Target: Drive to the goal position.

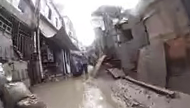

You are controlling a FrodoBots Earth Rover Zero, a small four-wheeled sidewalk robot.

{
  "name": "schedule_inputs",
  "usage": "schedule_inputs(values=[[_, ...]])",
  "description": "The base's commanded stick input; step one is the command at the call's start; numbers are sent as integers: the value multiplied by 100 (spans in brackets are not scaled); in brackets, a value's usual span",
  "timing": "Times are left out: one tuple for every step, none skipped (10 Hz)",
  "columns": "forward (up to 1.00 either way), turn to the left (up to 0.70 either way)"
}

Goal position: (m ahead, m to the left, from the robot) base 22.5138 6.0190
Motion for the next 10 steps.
schedule_inputs(values=[[20,0],[72,0],[93,0],[51,0],[0,28],[0,99],[0,100],[0,0],[0,0],[0,0]])
